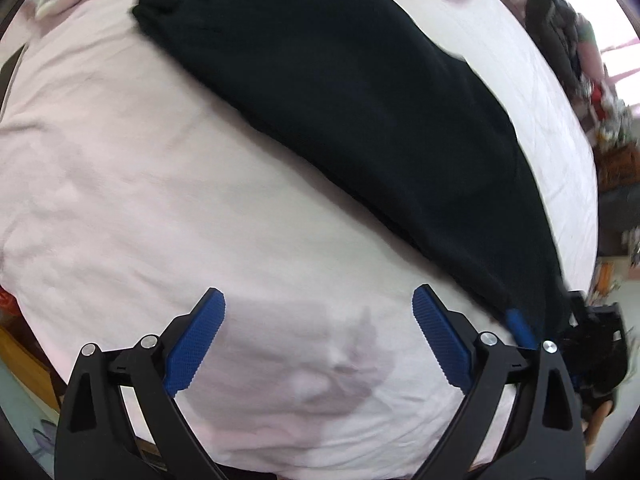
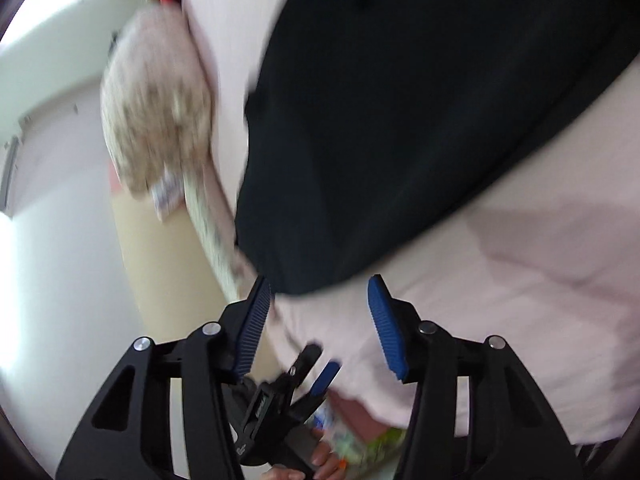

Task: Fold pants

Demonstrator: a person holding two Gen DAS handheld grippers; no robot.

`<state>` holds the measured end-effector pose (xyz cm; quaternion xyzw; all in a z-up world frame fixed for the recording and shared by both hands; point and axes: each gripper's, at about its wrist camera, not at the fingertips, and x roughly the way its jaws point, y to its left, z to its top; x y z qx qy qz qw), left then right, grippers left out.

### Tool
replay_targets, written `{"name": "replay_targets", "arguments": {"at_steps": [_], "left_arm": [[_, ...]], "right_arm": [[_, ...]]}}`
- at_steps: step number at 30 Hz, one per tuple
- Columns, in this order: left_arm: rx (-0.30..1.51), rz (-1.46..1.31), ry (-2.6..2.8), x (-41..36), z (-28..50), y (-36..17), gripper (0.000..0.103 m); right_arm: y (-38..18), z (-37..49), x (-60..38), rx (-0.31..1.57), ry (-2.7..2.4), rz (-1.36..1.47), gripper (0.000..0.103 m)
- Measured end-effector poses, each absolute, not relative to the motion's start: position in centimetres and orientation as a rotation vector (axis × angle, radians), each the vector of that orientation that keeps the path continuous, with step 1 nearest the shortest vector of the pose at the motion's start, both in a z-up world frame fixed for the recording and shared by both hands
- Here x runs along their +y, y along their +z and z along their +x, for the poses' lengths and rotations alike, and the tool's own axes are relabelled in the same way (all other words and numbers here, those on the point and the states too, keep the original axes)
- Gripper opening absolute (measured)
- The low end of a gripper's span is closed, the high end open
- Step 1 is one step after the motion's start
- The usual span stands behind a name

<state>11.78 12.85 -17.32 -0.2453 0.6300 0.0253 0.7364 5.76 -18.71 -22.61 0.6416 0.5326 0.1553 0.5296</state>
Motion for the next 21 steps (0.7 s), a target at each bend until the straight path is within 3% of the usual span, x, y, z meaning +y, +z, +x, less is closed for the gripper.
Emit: {"name": "replay_targets", "arguments": {"at_steps": [10,21], "left_arm": [[1.170,-0.933,0.208,30.0,18.6,-17.7,0.097],[1.129,-1.251,0.082,31.6,22.2,-20.5,0.095]], "right_arm": [[-22.2,8.1,-6.9,1.407,0.370,1.489,0.056],[-23.1,6.4,-7.8,1.434,0.254,1.392,0.064]]}}
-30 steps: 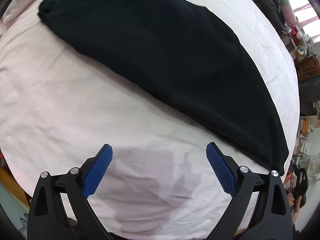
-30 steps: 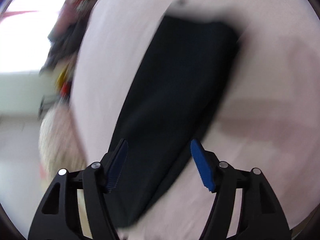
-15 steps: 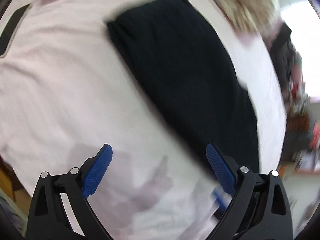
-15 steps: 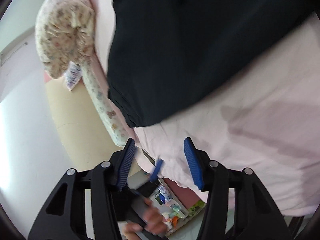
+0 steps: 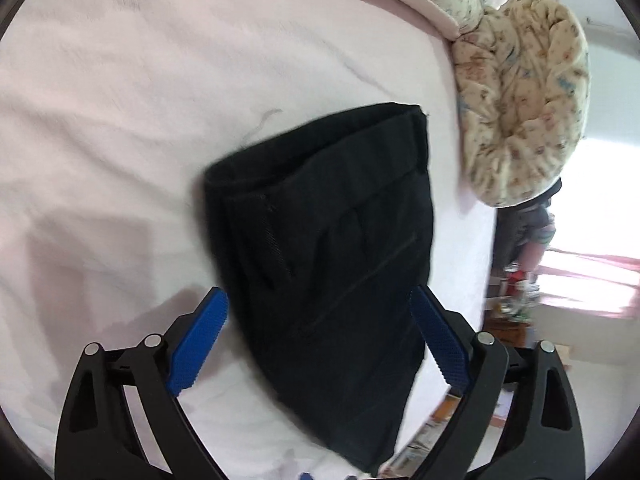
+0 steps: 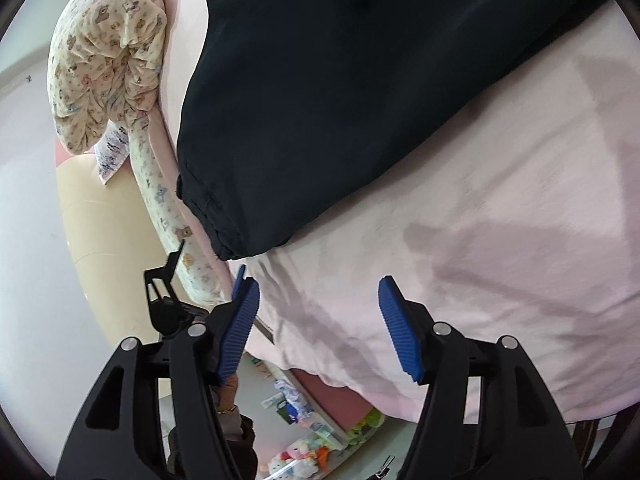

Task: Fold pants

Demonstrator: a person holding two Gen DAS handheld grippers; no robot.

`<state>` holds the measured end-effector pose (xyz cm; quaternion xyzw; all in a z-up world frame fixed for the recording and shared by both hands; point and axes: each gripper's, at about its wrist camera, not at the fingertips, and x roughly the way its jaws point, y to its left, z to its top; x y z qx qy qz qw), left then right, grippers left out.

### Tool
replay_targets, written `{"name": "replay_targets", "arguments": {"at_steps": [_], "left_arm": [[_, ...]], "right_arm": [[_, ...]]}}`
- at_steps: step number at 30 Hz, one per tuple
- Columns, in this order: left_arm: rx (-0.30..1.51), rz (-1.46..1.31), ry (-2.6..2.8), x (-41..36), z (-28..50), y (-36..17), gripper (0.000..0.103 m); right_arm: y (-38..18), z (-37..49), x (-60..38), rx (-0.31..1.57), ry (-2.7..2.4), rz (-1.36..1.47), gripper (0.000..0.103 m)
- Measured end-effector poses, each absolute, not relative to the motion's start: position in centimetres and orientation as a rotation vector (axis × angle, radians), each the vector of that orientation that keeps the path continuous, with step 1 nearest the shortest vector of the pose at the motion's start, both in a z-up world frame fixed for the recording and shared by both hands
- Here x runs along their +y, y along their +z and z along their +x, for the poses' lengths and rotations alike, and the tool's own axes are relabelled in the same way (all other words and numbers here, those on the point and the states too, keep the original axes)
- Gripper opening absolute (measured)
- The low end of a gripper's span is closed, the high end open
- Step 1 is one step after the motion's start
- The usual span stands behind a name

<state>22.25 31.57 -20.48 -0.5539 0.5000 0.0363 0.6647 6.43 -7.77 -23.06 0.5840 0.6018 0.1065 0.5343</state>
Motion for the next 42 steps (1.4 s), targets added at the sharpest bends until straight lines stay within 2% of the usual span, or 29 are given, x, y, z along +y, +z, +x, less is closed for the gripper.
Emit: {"name": "replay_targets", "arguments": {"at_steps": [9,11,14,16,17,18,21,26,29,33,36,38,39,41,42], "left_arm": [[1.169,-1.247,0.060,31.9,23.1,-21.3,0.092],[1.165,-1.235,0.048,31.8,23.6,-21.1,0.086],[1.193,-1.189,0.065,31.8,23.9,-21.2,0.068],[1.220,-1.169,0.095,32.1,23.7,-21.7,0.045],[1.227,-1.173,0.108,32.3,23.5,-21.9,0.040],[1.234,-1.176,0.119,32.5,23.3,-22.2,0.031],[1.245,-1.161,0.123,32.8,23.3,-22.1,0.027],[1.201,-1.100,0.096,32.6,23.7,-20.1,0.015],[1.135,-1.054,0.094,32.6,24.3,-18.2,0.014],[1.184,-1.145,0.216,33.3,24.1,-21.3,0.013],[1.172,-1.101,0.244,32.5,24.0,-20.6,0.014],[1.184,-1.087,0.232,32.2,24.0,-20.0,0.020],[1.193,-1.117,0.227,32.4,23.6,-19.9,0.029],[1.191,-1.175,0.228,32.8,22.8,-19.8,0.059],[1.183,-1.180,0.270,33.0,21.6,-19.1,0.090]], "right_arm": [[-22.9,6.7,-8.1,1.433,0.247,1.361,0.065],[-23.0,6.7,-8.0,1.442,0.248,1.361,0.066],[-23.3,6.7,-7.9,1.460,0.246,1.348,0.067],[-23.5,6.8,-8.0,1.466,0.240,1.347,0.067],[-23.6,6.8,-8.0,1.468,0.239,1.349,0.067],[-23.7,6.8,-8.1,1.469,0.239,1.348,0.067],[-23.7,6.9,-7.9,1.477,0.243,1.336,0.068],[-23.5,6.9,-7.9,1.474,0.239,1.342,0.068],[-23.4,6.9,-8.1,1.464,0.240,1.340,0.070],[-23.4,6.6,-8.8,1.441,0.230,1.362,0.070],[-22.8,6.0,-10.3,1.402,0.231,1.358,0.070],[-22.5,5.5,-12.3,1.348,0.197,1.365,0.070],[-22.5,5.1,-13.7,1.315,0.169,1.381,0.070],[-22.8,4.2,-17.1,1.239,0.092,1.434,0.070],[-23.0,3.7,-19.0,1.201,0.042,1.470,0.070]]}}
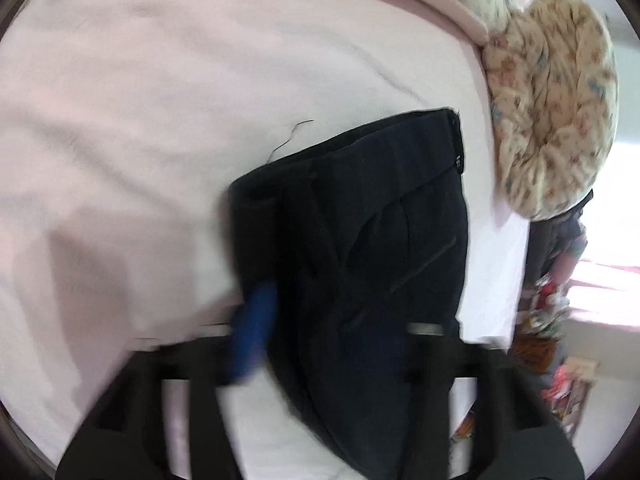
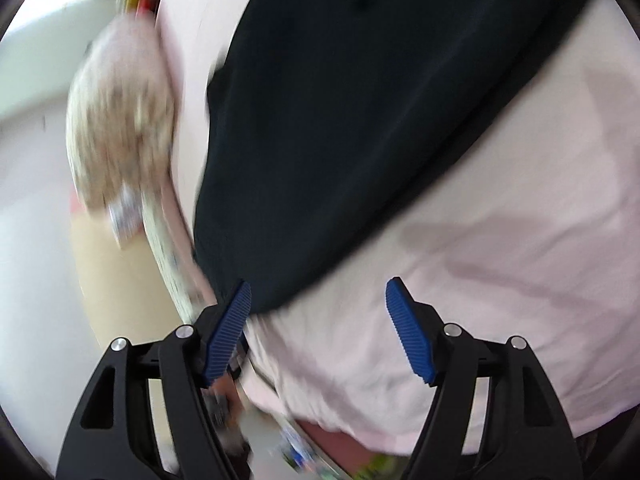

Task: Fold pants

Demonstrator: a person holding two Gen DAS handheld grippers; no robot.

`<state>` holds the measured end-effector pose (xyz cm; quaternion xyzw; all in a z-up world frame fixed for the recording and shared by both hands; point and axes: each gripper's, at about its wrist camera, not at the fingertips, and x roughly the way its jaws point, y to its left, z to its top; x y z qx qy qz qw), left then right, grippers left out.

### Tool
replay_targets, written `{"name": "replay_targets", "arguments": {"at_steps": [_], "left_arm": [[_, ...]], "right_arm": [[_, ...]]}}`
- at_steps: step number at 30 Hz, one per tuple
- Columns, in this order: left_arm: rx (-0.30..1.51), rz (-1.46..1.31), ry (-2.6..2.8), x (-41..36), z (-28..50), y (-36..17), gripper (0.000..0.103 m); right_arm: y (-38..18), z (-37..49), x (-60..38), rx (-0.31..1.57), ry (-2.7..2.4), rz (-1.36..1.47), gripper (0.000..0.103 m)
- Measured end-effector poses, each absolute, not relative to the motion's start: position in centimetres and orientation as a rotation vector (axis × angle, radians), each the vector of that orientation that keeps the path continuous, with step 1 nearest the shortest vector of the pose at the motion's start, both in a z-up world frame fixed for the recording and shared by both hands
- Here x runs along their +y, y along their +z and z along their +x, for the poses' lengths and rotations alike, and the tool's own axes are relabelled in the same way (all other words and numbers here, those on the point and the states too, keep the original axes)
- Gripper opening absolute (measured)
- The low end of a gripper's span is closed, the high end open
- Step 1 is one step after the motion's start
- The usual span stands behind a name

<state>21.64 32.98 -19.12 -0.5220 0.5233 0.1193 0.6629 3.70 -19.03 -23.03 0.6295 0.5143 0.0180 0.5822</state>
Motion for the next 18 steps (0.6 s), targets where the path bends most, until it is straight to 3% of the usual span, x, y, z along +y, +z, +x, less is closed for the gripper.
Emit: {"name": "replay_targets", "arguments": {"at_steps": [1,8,12,18], "left_arm": [[1.168,-1.160,0.312,33.1,20.9,-18.4,0.097],[1.256,-0.889,0.169,26.5,17.1,-15.0,0.097],[1.394,-0.532,-0.076,16.5,15.3,-14.0,0.097],[1.423,0.050,-0.315,2.2,11.2,-12.6,0.101]], "right_arm": [[-23.4,3.1,-20.9,1.164,-0.006,1.508,0.070],[-25.6,-0.3,-32.1,0.924,-0.251,1.692,0.065],[-26.5,-0.4,-35.2,0.894,-0.280,1.686,0.061],[-27.6,0.7,-37.2,0.927,-0.258,1.643,0.053]]}}
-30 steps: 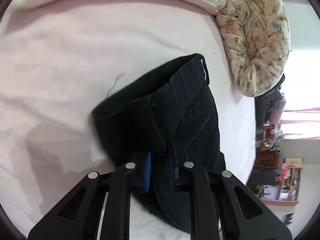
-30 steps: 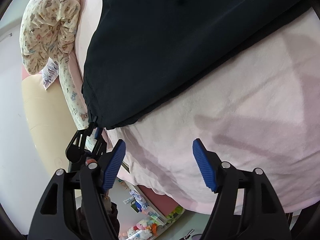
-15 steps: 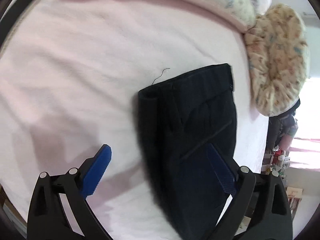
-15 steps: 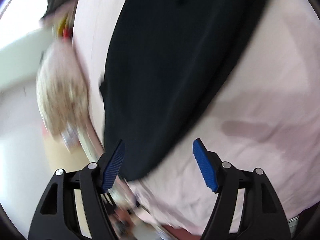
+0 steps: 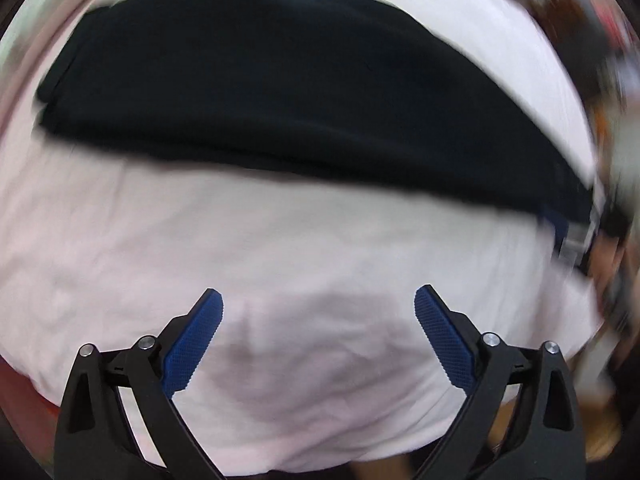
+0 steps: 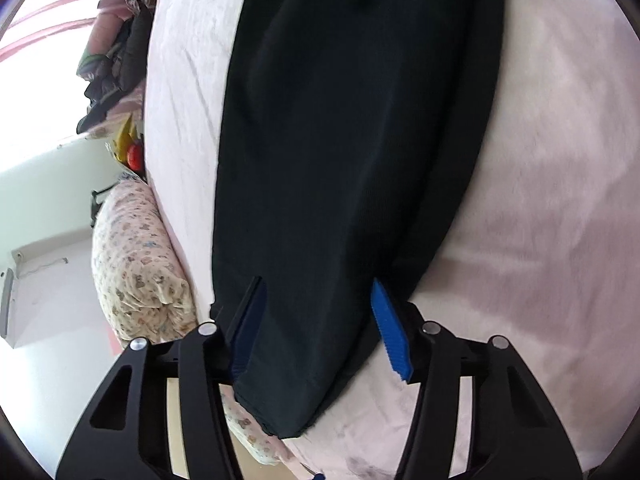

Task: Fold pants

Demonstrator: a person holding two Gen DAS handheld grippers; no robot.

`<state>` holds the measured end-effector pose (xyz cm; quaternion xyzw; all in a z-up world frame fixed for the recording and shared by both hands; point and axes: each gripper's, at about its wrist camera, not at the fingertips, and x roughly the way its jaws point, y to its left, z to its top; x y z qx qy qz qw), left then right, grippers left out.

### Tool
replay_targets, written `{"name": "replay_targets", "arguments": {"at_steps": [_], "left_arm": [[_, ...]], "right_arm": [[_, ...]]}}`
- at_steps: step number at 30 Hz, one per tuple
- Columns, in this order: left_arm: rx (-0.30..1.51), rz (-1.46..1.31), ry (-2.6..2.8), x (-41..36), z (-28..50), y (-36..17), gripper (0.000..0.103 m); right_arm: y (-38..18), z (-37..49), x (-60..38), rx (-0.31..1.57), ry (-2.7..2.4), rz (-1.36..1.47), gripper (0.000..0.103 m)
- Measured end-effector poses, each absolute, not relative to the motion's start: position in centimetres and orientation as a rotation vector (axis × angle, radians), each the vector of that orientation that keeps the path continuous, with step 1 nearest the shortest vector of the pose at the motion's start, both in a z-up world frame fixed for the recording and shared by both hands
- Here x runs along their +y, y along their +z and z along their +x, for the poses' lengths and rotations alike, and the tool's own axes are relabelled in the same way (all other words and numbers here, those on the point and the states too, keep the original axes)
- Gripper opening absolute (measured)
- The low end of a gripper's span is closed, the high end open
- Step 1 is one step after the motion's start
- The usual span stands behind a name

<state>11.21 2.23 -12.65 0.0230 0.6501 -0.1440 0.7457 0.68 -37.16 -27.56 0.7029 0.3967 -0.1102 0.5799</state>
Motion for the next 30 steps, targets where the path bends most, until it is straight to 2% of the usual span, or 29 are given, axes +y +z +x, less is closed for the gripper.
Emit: {"name": "replay_targets", "arguments": {"at_steps": [2,10,18,19,20,21,30], "left_arm": [[1.415,0.165,-0.332,-0.3,10.1,-12.6,0.102],[1.527,0.126,-0.255,-3.9,9.7,-14.5,0.102],[1.527,0.348,-0.209,-6.5,9.5,-15.5,0.102],[1.527,0.359,-0.209,-6.6,9.4,-15.6,0.102],[1.528,0.367,-0.209,-6.7,9.3,-15.6,0.102],[1.532,0.379,-0.207,-6.9,9.3,-15.7,0.102],[1.555,0.398,-0.212,-9.1,9.8,-16.9,0.102]], "right_arm": [[-27.8,0.6,-37.2,0.960,-0.252,1.623,0.045],[-27.3,-0.4,-38.6,1.018,-0.280,1.531,0.045],[-27.6,0.3,-39.3,1.020,-0.321,1.491,0.046],[-27.6,0.4,-39.2,1.020,-0.321,1.481,0.038],[-27.6,0.4,-39.2,1.022,-0.325,1.462,0.020],[-27.6,0.3,-39.2,1.014,-0.322,1.456,0.012],[-26.5,-1.6,-39.3,0.930,-0.247,1.465,0.001]]}}
